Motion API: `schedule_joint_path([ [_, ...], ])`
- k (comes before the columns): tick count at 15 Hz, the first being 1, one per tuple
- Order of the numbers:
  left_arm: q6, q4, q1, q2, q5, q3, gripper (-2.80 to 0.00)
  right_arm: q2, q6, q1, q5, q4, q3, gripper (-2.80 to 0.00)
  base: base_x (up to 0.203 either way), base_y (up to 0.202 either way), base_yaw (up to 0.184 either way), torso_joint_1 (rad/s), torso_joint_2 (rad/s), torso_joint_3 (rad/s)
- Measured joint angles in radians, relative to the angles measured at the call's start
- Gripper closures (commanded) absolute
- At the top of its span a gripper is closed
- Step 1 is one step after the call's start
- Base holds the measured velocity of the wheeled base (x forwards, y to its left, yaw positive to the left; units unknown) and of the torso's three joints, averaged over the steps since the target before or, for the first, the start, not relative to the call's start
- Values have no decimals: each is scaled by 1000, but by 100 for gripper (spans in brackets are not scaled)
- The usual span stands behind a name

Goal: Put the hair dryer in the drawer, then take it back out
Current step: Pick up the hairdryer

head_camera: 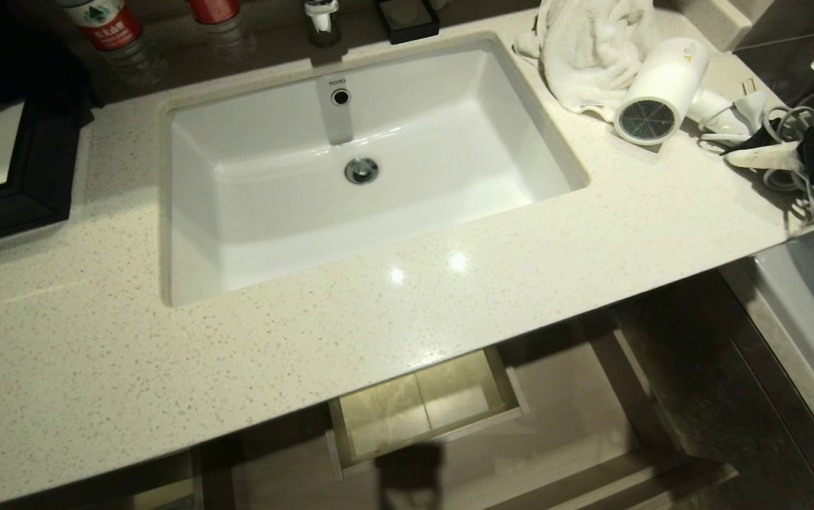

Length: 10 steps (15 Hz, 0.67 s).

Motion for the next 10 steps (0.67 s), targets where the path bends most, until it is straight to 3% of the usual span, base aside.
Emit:
schedule_joint_path([
  [5,0,0,0,0,0,0,0,-57,110,1,-23,45,1,0,0,0,0,0,0,0],
  [10,0,0,0,0,0,0,0,-150,201,15,-219,109,12,0,0,0,0,0,0,0],
])
